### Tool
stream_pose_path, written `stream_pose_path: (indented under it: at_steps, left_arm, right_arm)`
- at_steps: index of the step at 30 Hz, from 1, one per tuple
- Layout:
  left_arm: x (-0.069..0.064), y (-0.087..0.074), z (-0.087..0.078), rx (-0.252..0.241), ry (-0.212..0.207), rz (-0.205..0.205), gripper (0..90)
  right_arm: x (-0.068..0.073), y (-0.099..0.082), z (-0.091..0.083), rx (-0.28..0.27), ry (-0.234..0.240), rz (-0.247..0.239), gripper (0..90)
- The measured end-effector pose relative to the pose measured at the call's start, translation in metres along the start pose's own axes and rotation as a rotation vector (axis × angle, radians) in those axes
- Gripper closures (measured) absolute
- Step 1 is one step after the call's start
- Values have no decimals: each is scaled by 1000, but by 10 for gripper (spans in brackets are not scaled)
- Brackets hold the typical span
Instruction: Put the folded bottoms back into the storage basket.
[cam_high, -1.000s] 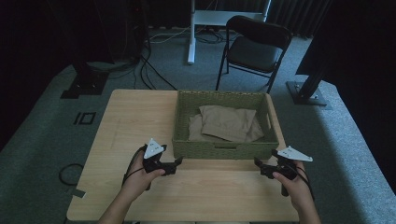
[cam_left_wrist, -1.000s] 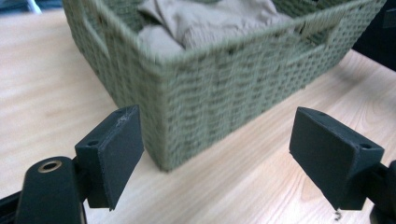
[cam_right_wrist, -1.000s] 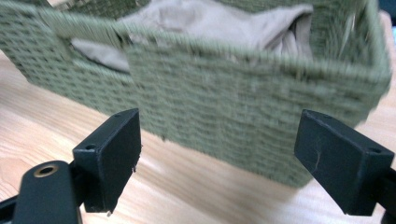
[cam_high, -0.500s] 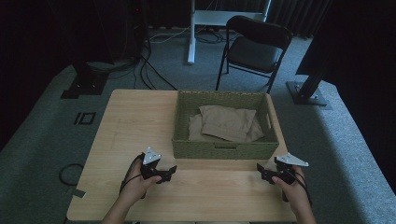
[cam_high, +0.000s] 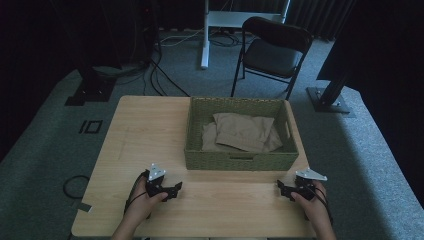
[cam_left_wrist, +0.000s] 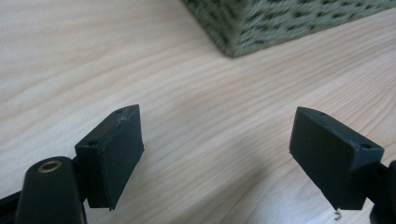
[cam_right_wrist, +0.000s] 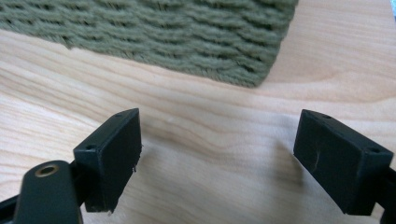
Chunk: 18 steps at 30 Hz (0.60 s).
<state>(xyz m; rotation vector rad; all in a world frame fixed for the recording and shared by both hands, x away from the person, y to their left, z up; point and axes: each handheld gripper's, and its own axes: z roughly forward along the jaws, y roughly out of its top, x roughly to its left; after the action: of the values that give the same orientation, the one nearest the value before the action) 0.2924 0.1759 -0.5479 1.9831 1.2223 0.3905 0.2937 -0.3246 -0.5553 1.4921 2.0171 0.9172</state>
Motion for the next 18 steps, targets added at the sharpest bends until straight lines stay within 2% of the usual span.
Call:
stream_pose_path:
  at_steps: [8,13,16,18]
  left_arm:
    - [3,-6,-2,-12,27,-42,184]
    - [7,-6,-3,-20,84,-86,185]
    - [6,-6,-3,-21,143,-112,185]
    - [5,-6,-3,-19,164,-113,186]
  right_arm:
    - [-1,0,1,21,-26,12,145]
    - [0,0,1,22,-31,16,142]
    - [0,0,1,23,-35,20,137]
    - [0,0,1,23,-35,20,135]
